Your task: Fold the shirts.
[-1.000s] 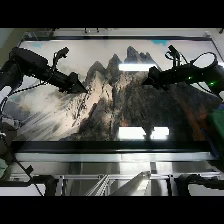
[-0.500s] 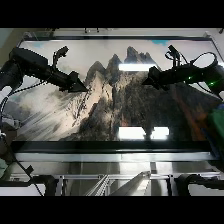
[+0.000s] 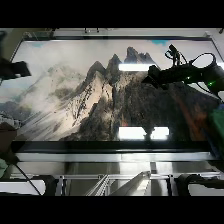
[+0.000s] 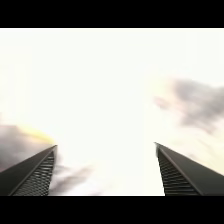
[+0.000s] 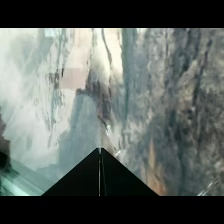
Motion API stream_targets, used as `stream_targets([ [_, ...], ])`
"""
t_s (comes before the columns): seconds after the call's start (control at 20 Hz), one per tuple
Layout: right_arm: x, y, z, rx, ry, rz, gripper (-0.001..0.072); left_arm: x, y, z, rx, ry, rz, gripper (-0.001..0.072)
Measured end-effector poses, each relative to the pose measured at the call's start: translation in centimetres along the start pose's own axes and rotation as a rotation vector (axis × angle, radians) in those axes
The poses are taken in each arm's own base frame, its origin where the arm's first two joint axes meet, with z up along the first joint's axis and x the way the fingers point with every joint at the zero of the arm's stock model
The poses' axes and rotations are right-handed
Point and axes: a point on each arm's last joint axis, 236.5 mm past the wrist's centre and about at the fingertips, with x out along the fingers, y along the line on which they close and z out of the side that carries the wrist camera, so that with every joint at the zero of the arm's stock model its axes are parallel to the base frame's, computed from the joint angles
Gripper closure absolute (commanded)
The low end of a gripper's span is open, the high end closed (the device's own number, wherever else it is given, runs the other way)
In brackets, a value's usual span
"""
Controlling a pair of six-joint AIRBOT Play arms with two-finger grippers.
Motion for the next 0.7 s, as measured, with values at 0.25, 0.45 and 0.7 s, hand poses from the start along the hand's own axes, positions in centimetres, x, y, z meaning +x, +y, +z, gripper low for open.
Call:
stream_targets([
  [0.25,0.4,-0.3,0.1,0.008,0.001,0.000,0.0695,2.8,18.2,-6.1,-0.293,0.131,0.259,-0.0007],
  [0.45,0.5,-0.4,0.1,0.006,0.004,0.001,0.0695,6.4,22.9,-13.9,-0.418,0.357,0.284,-0.0004],
  [0.7,0.6,-0.4,0.1,0.005,0.002,0.001,0.0695,9.7,21.3,-18.1,-0.421,0.547,0.242,0.0554],
])
